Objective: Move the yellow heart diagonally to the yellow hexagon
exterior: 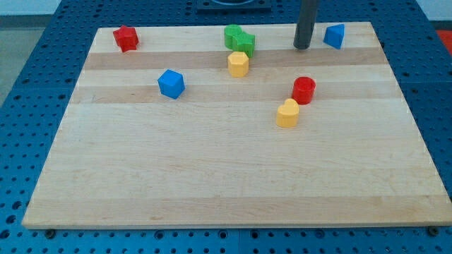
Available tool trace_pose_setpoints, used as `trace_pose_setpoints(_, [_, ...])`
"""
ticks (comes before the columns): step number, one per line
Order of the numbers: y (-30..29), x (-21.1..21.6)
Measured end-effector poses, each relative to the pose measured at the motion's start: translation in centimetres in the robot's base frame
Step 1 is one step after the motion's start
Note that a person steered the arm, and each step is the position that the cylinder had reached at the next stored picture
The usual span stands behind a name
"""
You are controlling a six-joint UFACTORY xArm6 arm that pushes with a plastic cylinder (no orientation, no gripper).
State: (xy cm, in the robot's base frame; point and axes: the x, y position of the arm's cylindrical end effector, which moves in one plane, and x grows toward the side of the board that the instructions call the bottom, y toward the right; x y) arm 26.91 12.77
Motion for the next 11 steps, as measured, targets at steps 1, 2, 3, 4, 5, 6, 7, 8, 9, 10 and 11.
trace_pose_setpoints(1, [-0.4, 2.4])
trace_pose_setpoints(2, [0.3, 5.5])
trace_pose_setpoints(3, [2.1, 9.3])
trace_pose_setpoints(4, [2.9, 13.0])
trace_pose_setpoints(5, [2.2, 16.7])
trace_pose_setpoints(6, [-0.7, 18.5])
trace_pose_setpoints(7, [-3.5, 19.0])
trace_pose_setpoints(8, [-4.8, 18.6])
trace_pose_setpoints(9, [-5.6, 17.4])
trace_pose_setpoints(10, [-5.6, 16.2])
trace_pose_setpoints(11, [-6.0, 15.0])
